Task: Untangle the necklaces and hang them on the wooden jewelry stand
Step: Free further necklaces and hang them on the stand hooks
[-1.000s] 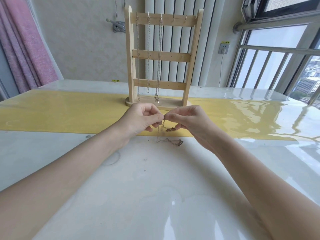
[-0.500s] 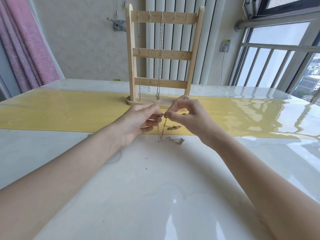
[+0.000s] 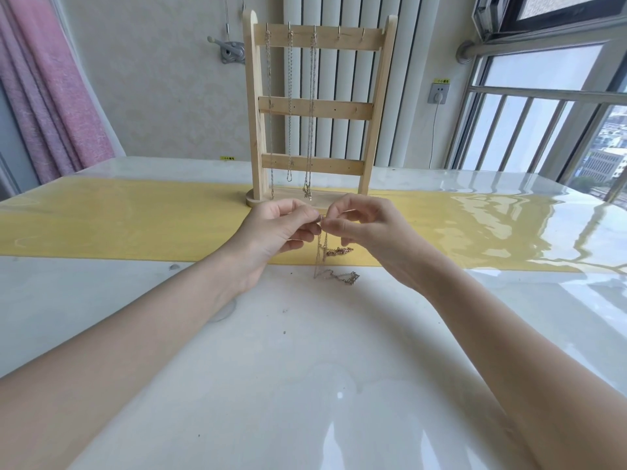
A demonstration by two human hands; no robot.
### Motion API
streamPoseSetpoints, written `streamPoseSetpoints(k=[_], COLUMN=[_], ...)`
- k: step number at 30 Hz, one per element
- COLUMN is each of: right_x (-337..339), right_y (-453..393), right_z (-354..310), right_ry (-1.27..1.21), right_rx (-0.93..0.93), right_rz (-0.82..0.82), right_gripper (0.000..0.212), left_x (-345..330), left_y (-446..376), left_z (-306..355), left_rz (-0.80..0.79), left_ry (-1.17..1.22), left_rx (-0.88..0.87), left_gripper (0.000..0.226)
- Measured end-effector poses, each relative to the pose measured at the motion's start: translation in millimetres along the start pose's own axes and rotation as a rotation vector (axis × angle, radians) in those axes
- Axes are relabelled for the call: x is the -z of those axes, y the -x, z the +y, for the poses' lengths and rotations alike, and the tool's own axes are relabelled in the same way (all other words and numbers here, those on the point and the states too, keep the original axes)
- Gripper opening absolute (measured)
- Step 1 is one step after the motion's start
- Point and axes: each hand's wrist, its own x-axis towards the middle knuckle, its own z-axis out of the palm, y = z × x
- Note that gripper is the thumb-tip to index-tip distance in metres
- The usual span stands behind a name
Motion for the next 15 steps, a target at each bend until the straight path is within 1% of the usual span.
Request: streamPoseSetpoints(k=[3,9,12,15], right_x=[1.3,1.1,1.2,-0.3], right_y=[1.1,0.1,-0.3,-0.6], right_z=[-1.3,-0.6,-0.3,-0.3], right_ry=[-0.131,-0.165,-0.132,-0.001], right_rx=[-0.037,-0.066,-0.040,-0.008], right_rz=[-0.015,0.030,0.050,0.075], right_gripper=[0.015,0.021,0.023,0.024], left_x=[0.8,1.3,1.9,2.6], left_y=[0.5,0.2,0.5,0.6], left_z=[0.2,2.1,1.0,0.4], left_rz=[-0.006,-0.043,-0.074,-0.045], left_ry=[0.011,0.058,0.045,-0.027], left_rx=[0.000,-0.033,-0.051,-0.066], left_gripper=[0.019,0.012,0.004,0.007])
